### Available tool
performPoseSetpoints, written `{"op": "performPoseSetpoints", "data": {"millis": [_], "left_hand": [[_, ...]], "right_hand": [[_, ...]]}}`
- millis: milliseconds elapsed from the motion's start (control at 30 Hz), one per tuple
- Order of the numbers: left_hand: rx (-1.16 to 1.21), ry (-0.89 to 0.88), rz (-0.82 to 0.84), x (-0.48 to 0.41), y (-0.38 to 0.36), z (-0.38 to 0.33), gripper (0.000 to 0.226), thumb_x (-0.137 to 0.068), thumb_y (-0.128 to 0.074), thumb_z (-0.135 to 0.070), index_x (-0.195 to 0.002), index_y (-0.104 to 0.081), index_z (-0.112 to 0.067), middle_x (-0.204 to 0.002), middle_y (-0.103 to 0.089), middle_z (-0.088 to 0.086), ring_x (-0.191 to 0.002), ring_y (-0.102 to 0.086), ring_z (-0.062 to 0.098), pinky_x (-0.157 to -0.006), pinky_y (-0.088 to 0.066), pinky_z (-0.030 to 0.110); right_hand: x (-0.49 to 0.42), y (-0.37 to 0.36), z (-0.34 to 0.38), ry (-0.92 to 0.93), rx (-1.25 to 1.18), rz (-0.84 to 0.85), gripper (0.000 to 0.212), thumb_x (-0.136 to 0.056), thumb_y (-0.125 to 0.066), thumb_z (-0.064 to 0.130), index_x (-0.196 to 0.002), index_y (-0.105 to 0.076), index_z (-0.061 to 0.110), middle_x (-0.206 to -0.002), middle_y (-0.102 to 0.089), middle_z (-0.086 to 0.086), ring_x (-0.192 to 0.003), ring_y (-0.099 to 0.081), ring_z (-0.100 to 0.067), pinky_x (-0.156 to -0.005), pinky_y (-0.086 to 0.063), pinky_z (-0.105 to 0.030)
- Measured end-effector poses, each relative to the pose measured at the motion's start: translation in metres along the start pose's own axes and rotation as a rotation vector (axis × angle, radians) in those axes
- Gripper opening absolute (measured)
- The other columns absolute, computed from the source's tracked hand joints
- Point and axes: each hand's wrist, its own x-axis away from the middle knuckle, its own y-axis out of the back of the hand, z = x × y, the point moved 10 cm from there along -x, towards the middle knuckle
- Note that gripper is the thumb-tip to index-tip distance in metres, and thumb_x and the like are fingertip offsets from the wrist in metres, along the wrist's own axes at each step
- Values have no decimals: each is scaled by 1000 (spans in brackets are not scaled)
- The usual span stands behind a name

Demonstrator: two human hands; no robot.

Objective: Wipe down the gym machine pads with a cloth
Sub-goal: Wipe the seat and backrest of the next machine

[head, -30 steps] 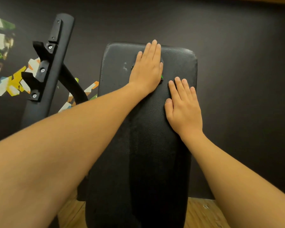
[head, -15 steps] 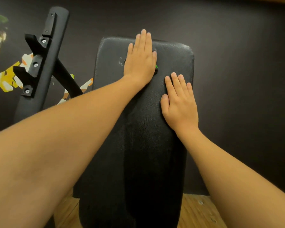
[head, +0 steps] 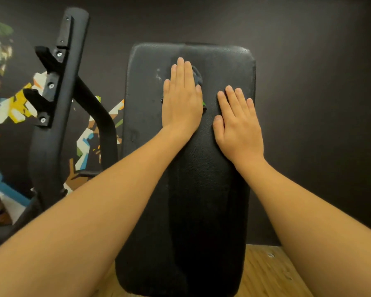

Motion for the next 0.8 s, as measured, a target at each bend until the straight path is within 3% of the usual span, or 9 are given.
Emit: {"op": "performPoseSetpoints", "data": {"millis": [233, 467, 633, 800], "left_hand": [[-57, 2, 15, -51, 7, -1, 59, -110, -24, -29, -162, -6, -6, -170, 0, 14, -157, -3, 28, -126, -11, 46], [-43, -32, -12, 11, -2, -3, 62, -109, -29, -28, -163, -3, -14, -170, 1, 15, -157, -10, 29, -124, -18, 47], [-96, -45, -4, -11, 2, -5, 60, -110, -26, -31, -162, -8, -9, -170, -1, 14, -157, -9, 28, -124, -17, 49], [0, -13, -2, 9, 1, -3, 58, -110, -25, -27, -161, -8, -6, -171, -1, 12, -157, -6, 25, -126, -13, 45]], "right_hand": [[0, 1, 0, -10, -3, -9, 55, -103, -39, 27, -155, -42, 9, -163, -36, -13, -153, -28, -31, -126, -17, -46], [0, 1, 1, -1, 3, 3, 55, -104, -37, 28, -156, -40, 9, -164, -34, -14, -154, -25, -30, -127, -16, -46], [0, 2, 0, -6, -5, -6, 55, -104, -38, 27, -155, -41, 9, -163, -36, -13, -154, -27, -30, -127, -17, -46], [0, 2, 0, -13, -12, -10, 54, -104, -40, 26, -155, -42, 10, -163, -36, -13, -154, -27, -30, -126, -18, -46]]}}
